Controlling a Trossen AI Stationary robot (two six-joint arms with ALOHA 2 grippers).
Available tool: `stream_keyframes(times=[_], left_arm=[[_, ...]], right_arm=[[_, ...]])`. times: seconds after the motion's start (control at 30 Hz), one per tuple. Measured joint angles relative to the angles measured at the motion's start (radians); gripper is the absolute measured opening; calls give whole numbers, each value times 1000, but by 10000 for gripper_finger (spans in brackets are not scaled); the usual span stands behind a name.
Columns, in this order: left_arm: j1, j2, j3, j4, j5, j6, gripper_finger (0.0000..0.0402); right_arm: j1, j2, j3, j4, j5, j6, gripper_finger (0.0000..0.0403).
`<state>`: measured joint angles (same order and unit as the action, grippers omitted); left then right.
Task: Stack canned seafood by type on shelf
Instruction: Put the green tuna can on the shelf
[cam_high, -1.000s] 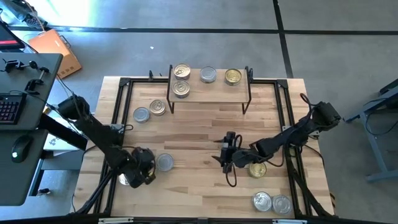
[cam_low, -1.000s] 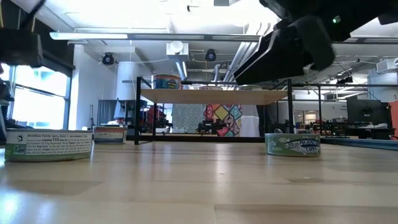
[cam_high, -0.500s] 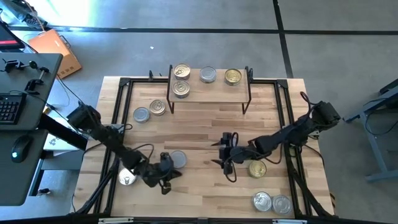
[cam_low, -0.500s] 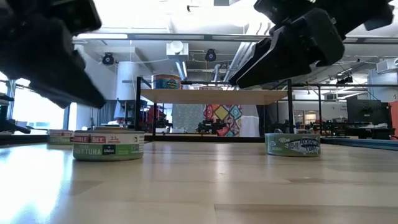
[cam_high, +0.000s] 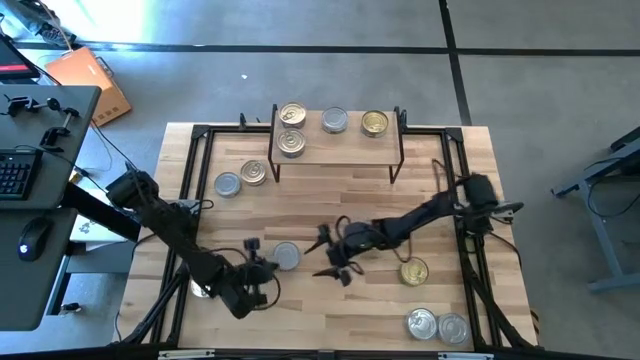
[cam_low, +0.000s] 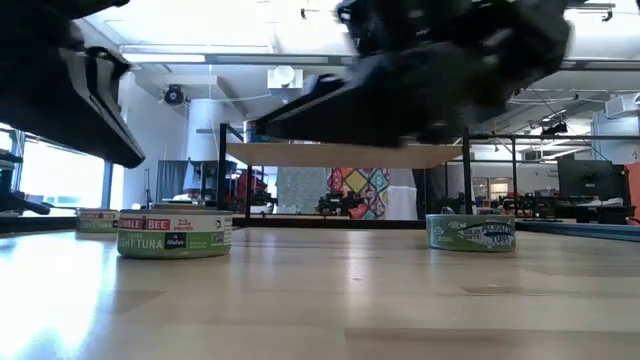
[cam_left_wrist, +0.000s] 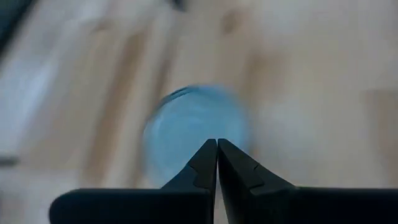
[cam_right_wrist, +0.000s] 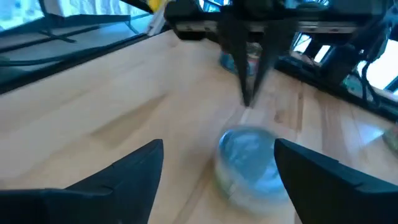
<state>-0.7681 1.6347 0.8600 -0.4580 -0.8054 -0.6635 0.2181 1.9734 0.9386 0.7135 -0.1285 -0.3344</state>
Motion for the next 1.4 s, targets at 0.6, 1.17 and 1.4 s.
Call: stream_keyframes(times=[0.6,1.17,1.4], left_arm=[[45,-177,-543,641,-12,230,7],[-46,-177,-568,943,3,273,7],[-46,-177,-550,951,39,274,7]], right_arm=[[-42,248,564,-545,23,80,216],[77,246,591,-624,267,125,216],[110,246,459,-404,428,115,216]])
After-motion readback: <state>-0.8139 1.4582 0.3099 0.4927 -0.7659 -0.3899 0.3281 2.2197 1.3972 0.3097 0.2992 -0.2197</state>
